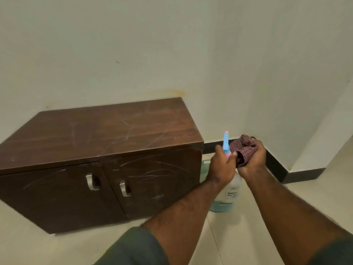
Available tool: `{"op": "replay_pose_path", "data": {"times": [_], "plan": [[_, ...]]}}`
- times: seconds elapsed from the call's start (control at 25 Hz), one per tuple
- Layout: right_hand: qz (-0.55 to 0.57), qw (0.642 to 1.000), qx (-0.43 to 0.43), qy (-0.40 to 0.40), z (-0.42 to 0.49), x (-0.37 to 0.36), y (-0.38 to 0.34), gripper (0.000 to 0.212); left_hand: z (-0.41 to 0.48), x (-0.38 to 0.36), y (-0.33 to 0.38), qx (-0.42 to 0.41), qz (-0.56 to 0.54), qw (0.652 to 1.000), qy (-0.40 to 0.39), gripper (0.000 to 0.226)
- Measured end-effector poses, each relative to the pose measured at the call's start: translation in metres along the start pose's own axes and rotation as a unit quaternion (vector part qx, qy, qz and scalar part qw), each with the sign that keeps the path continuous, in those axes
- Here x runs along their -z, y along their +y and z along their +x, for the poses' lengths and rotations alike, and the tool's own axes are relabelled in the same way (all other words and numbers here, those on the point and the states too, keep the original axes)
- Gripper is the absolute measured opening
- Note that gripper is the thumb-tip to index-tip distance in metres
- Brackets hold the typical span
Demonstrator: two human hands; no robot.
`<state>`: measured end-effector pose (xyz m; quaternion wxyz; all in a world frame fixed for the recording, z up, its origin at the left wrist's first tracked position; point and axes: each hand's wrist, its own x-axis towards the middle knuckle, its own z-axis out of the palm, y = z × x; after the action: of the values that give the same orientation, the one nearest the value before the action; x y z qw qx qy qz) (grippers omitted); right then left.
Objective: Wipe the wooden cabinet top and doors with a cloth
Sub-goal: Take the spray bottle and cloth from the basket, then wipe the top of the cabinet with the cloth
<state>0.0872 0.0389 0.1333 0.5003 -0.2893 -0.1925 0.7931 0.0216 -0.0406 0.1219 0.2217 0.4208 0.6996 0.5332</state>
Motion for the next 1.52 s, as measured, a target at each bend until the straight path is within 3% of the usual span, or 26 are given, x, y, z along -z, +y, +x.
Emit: {"op": "replay_pose_path", "data": {"times": [0.08, 0.2, 0.32, 0.44, 0.64, 0.92, 1.08, 1.24, 1.36, 1.52], "plan": [[-0.06, 0.998, 0.002, -0.024, -0.008, -0.043, -0.015, 0.03, -0.004, 0.02, 0.026, -0.009, -0.018, 1.0, 0.018, 0.031], [-0.133, 0.989, 0.03, -0.049, -0.021, -0.11, -0.022, 0.048, -0.008, 0.061, 0.063, -0.01, -0.042, 0.997, 0.061, 0.034], [-0.163, 0.984, 0.054, -0.038, -0.044, -0.16, -0.022, 0.037, -0.014, 0.114, 0.094, -0.004, -0.034, 0.991, 0.125, 0.036], [-0.175, 0.981, 0.067, -0.046, -0.065, -0.195, -0.015, 0.037, -0.02, 0.177, 0.111, 0.048, -0.024, 0.981, 0.189, 0.042], [-0.17, 0.982, 0.07, -0.033, -0.093, -0.22, -0.011, 0.045, -0.037, 0.255, 0.119, 0.144, -0.027, 0.953, 0.265, 0.029], [-0.179, 0.978, 0.099, 0.032, -0.08, -0.221, -0.053, 0.038, -0.046, 0.25, 0.106, 0.191, -0.012, 0.941, 0.279, 0.037], [-0.175, 0.98, 0.093, 0.035, -0.072, -0.224, -0.058, 0.04, -0.046, 0.244, 0.101, 0.162, 0.067, 0.946, 0.272, 0.034], [-0.175, 0.98, 0.09, 0.02, -0.072, -0.235, -0.041, 0.03, -0.049, 0.249, 0.096, 0.155, 0.096, 0.946, 0.269, 0.036], [-0.184, 0.979, 0.086, 0.007, -0.075, -0.247, -0.019, 0.026, -0.056, 0.266, 0.088, 0.167, 0.061, 0.946, 0.271, 0.024], [-0.196, 0.978, 0.066, -0.024, -0.08, -0.272, 0.024, 0.021, -0.077, 0.315, 0.07, 0.192, 0.05, 0.919, 0.34, 0.021]]}}
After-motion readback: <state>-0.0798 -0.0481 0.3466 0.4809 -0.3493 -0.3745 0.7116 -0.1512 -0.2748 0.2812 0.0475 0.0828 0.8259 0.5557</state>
